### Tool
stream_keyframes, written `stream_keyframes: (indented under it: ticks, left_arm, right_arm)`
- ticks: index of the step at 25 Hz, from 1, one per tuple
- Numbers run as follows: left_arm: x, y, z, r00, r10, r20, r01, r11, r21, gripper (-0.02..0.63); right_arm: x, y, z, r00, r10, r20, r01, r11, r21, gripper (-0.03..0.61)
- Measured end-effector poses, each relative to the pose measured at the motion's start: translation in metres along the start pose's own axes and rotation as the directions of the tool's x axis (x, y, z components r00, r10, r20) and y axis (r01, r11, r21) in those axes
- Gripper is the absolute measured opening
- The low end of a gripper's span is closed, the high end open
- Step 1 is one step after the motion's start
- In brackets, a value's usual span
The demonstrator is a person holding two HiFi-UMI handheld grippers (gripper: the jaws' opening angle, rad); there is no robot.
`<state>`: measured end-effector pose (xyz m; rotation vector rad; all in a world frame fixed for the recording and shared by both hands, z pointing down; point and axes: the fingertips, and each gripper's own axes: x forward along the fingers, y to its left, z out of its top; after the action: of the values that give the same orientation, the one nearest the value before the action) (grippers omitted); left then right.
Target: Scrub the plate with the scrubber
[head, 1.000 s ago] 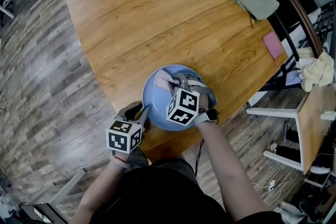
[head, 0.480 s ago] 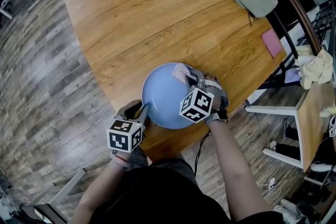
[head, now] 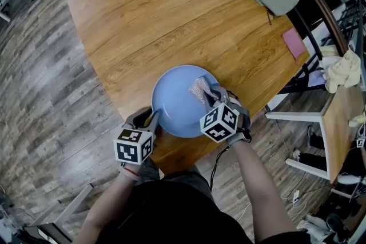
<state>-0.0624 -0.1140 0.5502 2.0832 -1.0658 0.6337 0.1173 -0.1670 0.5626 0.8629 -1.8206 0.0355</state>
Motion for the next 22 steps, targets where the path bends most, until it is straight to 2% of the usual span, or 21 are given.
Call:
stream_keyframes:
  ticks: [5,11,22]
  left_arm:
    - [0.0,0.0,0.0,1.0,0.001,0.001,-0.001,1.0,-0.001,0.077]
    - [-0.001,0.001,0.001,1.0,0.0,0.001,0.0,1.0,-0.001,0.077]
    - [-0.001,0.001,0.0,1.0,-0.004,-0.006,0.004,1.0,-0.002,0.077]
  right_arm:
    - [-0.011,0.024,-0.004,0.999,0.049,-0.006,-0.049,0.999,0.004,0.058]
    - [-0.021,0.053,0.001,0.993,0.115,-0.034,-0.113,0.992,0.064,0.058]
    - [-0.024,0.093,0.024,0.977,0.213,-0.017,-0.212,0.977,0.034,0.058]
